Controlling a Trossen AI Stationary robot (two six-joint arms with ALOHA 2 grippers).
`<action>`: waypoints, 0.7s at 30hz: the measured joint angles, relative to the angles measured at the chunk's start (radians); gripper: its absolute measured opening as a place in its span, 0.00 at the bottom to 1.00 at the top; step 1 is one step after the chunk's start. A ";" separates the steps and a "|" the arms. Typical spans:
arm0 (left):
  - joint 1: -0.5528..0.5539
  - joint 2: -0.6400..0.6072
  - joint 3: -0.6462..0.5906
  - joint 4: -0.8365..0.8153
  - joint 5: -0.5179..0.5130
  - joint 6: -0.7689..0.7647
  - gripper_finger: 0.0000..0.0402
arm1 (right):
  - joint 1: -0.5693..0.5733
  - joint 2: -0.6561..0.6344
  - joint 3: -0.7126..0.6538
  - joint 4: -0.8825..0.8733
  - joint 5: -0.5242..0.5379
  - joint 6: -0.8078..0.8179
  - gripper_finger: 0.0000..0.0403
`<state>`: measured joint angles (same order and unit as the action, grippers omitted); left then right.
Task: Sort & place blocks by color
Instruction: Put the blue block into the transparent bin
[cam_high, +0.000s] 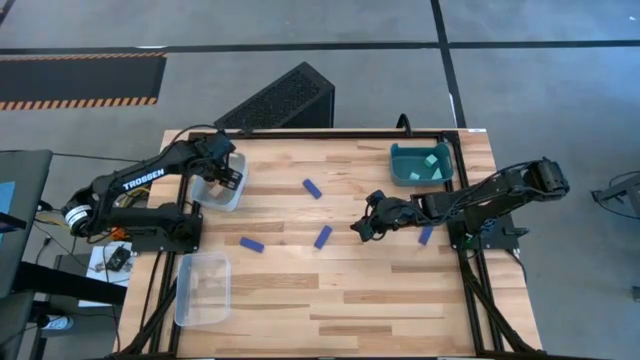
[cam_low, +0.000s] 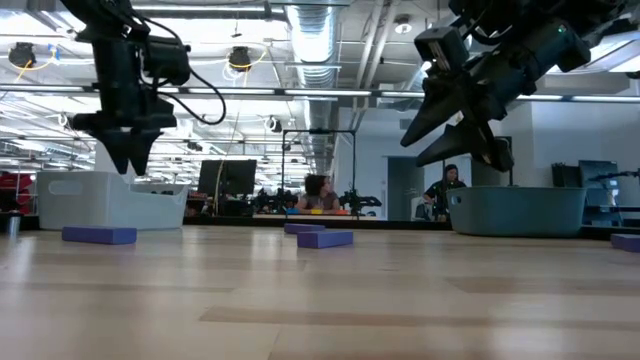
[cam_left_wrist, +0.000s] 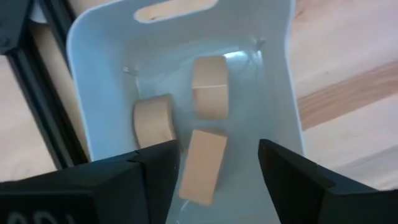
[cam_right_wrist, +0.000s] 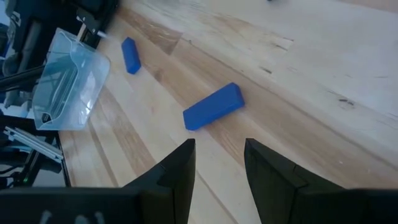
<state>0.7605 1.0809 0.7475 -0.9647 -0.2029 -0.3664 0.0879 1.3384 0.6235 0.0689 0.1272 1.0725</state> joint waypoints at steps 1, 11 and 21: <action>0.000 0.000 0.000 0.005 0.007 0.007 0.52 | 0.000 0.000 0.000 0.001 0.000 0.000 0.40; -0.037 -0.032 0.055 0.132 0.060 0.014 0.50 | 0.031 0.000 0.033 0.014 0.006 -0.001 0.40; -0.210 -0.102 0.072 0.522 0.154 -0.038 0.46 | 0.084 0.000 0.211 -0.394 0.055 -0.059 0.40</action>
<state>0.5501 0.9792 0.8200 -0.4423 -0.0491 -0.4043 0.1716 1.3380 0.8345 -0.3254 0.1826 1.0138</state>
